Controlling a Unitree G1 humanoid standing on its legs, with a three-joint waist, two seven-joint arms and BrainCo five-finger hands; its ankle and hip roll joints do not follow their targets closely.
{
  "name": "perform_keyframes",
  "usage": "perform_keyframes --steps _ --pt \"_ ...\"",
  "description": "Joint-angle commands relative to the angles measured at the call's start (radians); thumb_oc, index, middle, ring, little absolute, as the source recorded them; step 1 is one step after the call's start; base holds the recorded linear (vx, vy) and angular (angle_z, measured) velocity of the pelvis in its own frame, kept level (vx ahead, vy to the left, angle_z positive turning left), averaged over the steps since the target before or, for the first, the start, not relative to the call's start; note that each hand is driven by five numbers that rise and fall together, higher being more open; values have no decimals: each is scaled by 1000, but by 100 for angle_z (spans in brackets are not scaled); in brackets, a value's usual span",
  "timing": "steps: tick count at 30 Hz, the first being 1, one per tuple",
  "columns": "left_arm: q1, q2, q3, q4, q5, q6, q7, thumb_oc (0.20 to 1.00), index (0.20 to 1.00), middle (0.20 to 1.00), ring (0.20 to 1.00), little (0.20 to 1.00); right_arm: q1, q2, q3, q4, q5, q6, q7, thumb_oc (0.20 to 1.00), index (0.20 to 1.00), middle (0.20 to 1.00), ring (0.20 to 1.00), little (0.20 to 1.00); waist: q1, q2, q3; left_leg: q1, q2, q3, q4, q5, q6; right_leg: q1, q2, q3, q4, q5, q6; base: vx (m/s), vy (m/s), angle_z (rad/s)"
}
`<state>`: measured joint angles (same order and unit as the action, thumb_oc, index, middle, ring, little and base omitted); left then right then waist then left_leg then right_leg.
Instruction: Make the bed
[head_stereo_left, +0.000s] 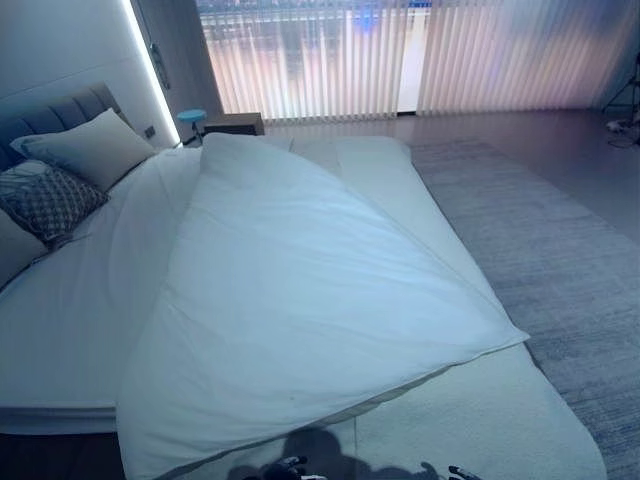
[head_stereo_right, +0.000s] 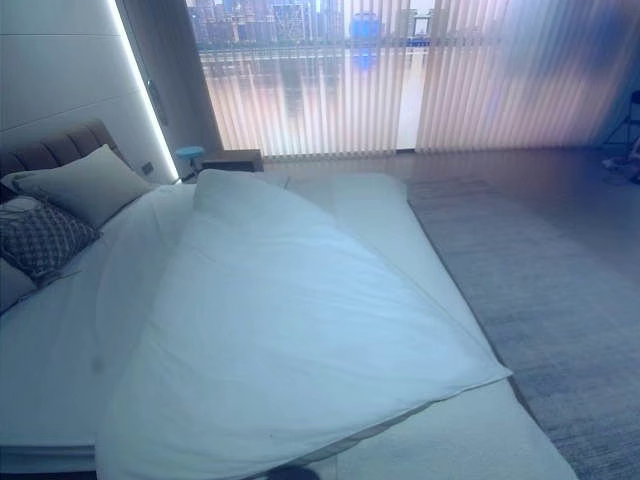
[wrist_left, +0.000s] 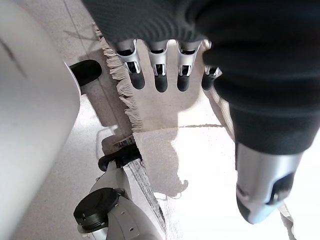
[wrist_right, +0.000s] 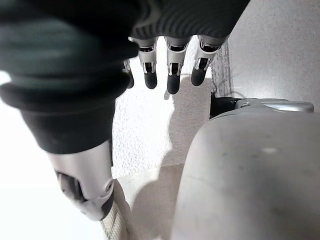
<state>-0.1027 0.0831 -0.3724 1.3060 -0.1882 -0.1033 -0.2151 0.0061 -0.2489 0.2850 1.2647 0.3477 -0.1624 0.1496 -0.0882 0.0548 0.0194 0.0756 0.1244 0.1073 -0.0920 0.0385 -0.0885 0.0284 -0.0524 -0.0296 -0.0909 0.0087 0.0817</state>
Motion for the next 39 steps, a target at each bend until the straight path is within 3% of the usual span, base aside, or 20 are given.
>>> perform_keyframes --steps 1,13,17,19,22,25,27,28,30,31,34,39 --pt "-60 -21 8 53 1 -20 -1 1000 1000 1000 1000 1000 -40 70 27 21 15 -32 17 1000 1000 1000 1000 1000 -16 -65 1 -31 -63 -4 5 -17 65 -1 3 67 20 30 12 0 0 0" --pt "-76 -37 38 47 -83 -9 33 1000 1000 1000 1000 1000 -29 71 34 4 31 -34 19 1000 1000 1000 1000 1000 -27 -65 5 -28 -60 4 5 -21 61 0 10 66 24 22 10 16 0 -3" --pt "-134 -57 65 18 -283 4 59 1000 1000 1000 1000 1000 -47 57 40 -28 75 -39 12 1000 1000 1000 1000 1000 -43 -67 40 -49 -56 12 5 -15 61 -54 25 77 70 15 8 -61 4 -6" --pt "-157 -62 67 14 -312 8 68 1000 1000 1000 1000 1000 -55 50 45 -43 86 -39 9 1000 1000 1000 1000 1000 -48 -68 56 -61 -53 16 5 -11 61 -79 31 80 93 10 7 -129 -1 -17" --pt "-239 -73 77 -7 -464 9 120 1000 1000 1000 1000 1000 -97 32 70 -112 136 -50 -15 1000 1000 1000 1000 1000 -63 -79 130 -129 -45 22 5 23 55 -199 55 84 188 -3 4 -234 -24 -16" --pt "-301 -88 92 -21 -560 4 160 1000 1000 1000 1000 1000 -130 20 75 -186 175 -80 -61 1000 1000 1000 1000 1000 -77 -87 186 -240 -46 20 93 22 48 -295 56 76 260 -3 9 -204 -20 -6" --pt "-301 -88 92 -21 -560 4 160 1000 1000 1000 1000 1000 -129 20 75 -186 175 -80 -61 1000 1000 1000 1000 1000 -77 -87 185 -241 -46 20 94 22 48 -296 55 75 261 -3 9 -131 -13 3" --pt "-349 -90 98 -39 -628 6 186 1000 1000 1000 1000 1000 -148 10 83 -240 197 -88 -83 1000 1000 1000 1000 1000 -90 -92 220 -338 -47 16 178 17 43 -378 57 70 319 -4 10 -180 -22 -2" --pt "-349 -90 98 -39 -628 6 186 1000 1000 1000 1000 1000 -148 10 83 -240 197 -88 -83 1000 1000 1000 1000 1000 -91 -92 219 -339 -47 16 178 17 43 -379 57 70 319 -4 10 -186 -48 10" --pt "-429 -86 142 -49 -725 15 228 1000 1000 1000 1000 1000 -170 -3 97 -301 219 -96 -94 1000 1000 1000 1000 1000 -110 -104 262 -482 -28 10 327 -13 32 -488 54 59 417 -26 4 -236 -85 12" --pt "-477 -81 192 -55 -804 22 249 1000 1000 1000 1000 1000 -175 -14 102 -346 223 -97 -104 1000 1000 1000 1000 1000 -127 -103 261 -601 -8 14 443 -49 21 -590 48 56 503 -49 3 -150 -41 18" --pt "-533 -61 258 -51 -867 29 265 1000 1000 1000 1000 1000 -173 -30 113 -401 222 -89 -97 1000 1000 1000 1000 1000 -153 -102 253 -706 15 13 522 -73 7 -699 48 54 575 -62 1 -49 -1 -9"
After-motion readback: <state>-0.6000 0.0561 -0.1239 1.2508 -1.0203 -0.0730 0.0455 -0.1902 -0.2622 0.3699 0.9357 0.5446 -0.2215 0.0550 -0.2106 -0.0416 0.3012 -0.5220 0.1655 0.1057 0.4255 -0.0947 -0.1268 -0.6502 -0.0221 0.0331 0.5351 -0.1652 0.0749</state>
